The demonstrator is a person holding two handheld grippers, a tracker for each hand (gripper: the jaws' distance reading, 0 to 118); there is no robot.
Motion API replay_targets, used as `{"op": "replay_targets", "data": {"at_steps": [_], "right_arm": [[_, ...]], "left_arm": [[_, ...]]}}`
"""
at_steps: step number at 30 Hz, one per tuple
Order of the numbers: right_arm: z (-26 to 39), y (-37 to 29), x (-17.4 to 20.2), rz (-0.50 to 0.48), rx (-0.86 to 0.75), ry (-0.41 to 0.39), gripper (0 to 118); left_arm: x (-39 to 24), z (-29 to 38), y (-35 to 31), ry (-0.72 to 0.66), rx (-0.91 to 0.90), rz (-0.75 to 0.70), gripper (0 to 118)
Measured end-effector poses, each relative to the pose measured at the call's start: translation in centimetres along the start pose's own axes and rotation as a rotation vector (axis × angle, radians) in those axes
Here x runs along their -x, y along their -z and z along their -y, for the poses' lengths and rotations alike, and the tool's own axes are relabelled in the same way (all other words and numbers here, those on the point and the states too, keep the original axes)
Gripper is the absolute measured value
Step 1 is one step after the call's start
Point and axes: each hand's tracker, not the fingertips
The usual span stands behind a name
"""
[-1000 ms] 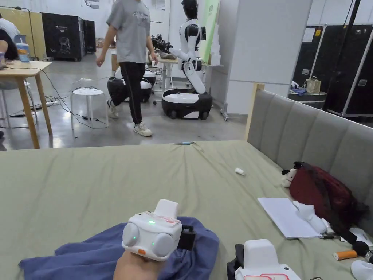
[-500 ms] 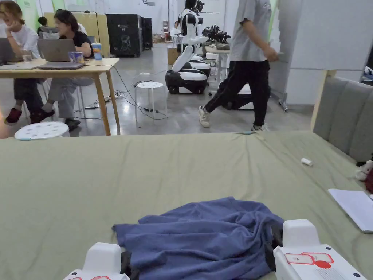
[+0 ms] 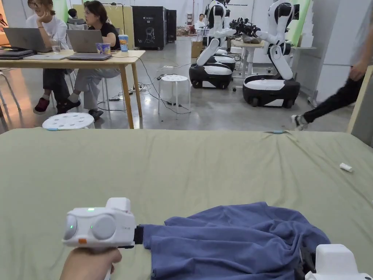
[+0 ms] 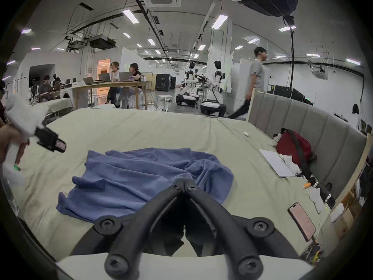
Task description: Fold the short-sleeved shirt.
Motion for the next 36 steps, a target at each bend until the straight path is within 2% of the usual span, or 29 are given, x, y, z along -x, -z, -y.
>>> {"op": "replay_targets", "data": {"at_steps": [4,5,7,8,9,12,15,18,19,21,24,26,31,36], "right_arm": [[0.2,1.5,-0.4,0.008,0.018,0.000,0],[0.4,2.0,-0.6,0.007,0.024,0.001,0],[0.5,2.8,-0.9,0.011,0.033,0.002,0],[0.6,3.2,-1.0,0.014,0.038,0.000,0],[0.9,3.6,-1.3,0.016,0.042,-0.001,0],[1.0,4.5,-2.0,0.025,0.051,0.005,0],[1.2,5.0,-2.5,0.033,0.057,0.005,0],[0.7,4.5,-2.7,0.040,0.061,0.010,0],[0.7,4.6,-2.7,0.041,0.063,0.012,0],[0.7,4.8,-3.0,0.041,0.065,0.013,0],[0.6,4.6,-3.3,0.044,0.070,0.021,0],[0.4,4.4,-3.3,0.046,0.073,0.025,0],[0.1,4.7,-3.9,0.058,0.085,0.044,0],[-0.4,5.6,-5.5,0.082,0.117,0.012,0]], "left_arm": [[-0.3,-3.5,5.3,0.036,0.060,-0.066,0],[-0.3,-4.0,6.6,0.031,0.072,-0.059,7],[-0.5,-4.6,8.5,0.006,0.093,-0.082,82],[-0.6,-4.9,9.7,-0.008,0.112,-0.089,111],[-0.8,-5.1,10.7,-0.014,0.136,-0.104,118],[-0.8,-4.9,13.1,-0.021,0.133,-0.124,96],[-0.2,-4.7,14.6,-0.050,0.142,-0.122,86],[-0.9,-3.8,15.1,0.028,0.154,-0.190,65],[-1.2,-4.0,14.4,0.020,0.142,-0.178,54],[-1.6,-3.7,13.7,0.018,0.113,-0.179,4],[-1.9,-3.3,12.2,0.044,0.094,-0.190,3],[-1.7,-3.5,10.1,-0.020,0.020,-0.161,3],[-2.7,-3.3,5.3,0.007,-0.075,-0.072,3],[-3.6,-1.1,2.5,0.034,-0.164,-0.045,3]]}}
